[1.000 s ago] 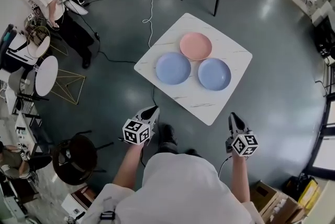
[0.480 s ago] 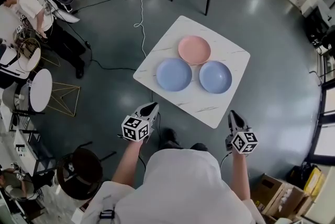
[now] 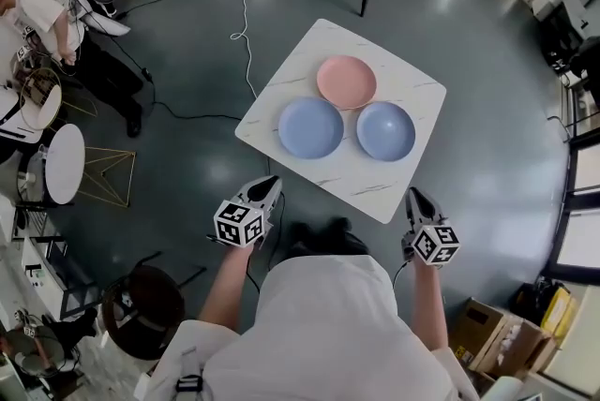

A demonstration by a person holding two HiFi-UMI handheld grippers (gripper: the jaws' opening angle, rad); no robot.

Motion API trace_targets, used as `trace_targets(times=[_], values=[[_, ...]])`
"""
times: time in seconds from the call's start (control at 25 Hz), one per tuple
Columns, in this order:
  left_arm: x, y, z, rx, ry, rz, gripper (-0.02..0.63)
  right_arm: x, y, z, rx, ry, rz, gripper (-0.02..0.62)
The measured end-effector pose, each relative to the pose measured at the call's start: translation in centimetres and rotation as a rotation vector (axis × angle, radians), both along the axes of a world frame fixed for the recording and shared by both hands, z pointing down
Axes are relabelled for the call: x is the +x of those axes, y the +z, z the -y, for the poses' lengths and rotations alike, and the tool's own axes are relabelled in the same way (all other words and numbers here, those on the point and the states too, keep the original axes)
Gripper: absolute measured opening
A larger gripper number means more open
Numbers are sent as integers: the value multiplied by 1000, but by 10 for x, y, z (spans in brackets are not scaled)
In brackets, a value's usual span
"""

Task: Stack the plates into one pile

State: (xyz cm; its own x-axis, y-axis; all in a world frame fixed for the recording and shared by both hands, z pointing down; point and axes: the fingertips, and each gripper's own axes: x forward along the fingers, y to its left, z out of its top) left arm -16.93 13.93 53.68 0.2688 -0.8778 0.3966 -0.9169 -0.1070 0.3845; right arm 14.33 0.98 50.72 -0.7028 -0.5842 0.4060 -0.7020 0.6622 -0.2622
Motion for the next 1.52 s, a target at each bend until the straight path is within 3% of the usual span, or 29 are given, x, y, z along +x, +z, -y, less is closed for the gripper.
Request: trace_targets(times=[0.56,1.08,1.52], values=[[-11,10,24,-36,-33,1,23,-37,24,48,-50,-58,-1,32],[2,20,68,-76,-76,-4,23,-94,67,122,-151,-198,-22,32],[5,37,102,-143,-115,6,23,-113,124,203,-286,-180,-12,32]])
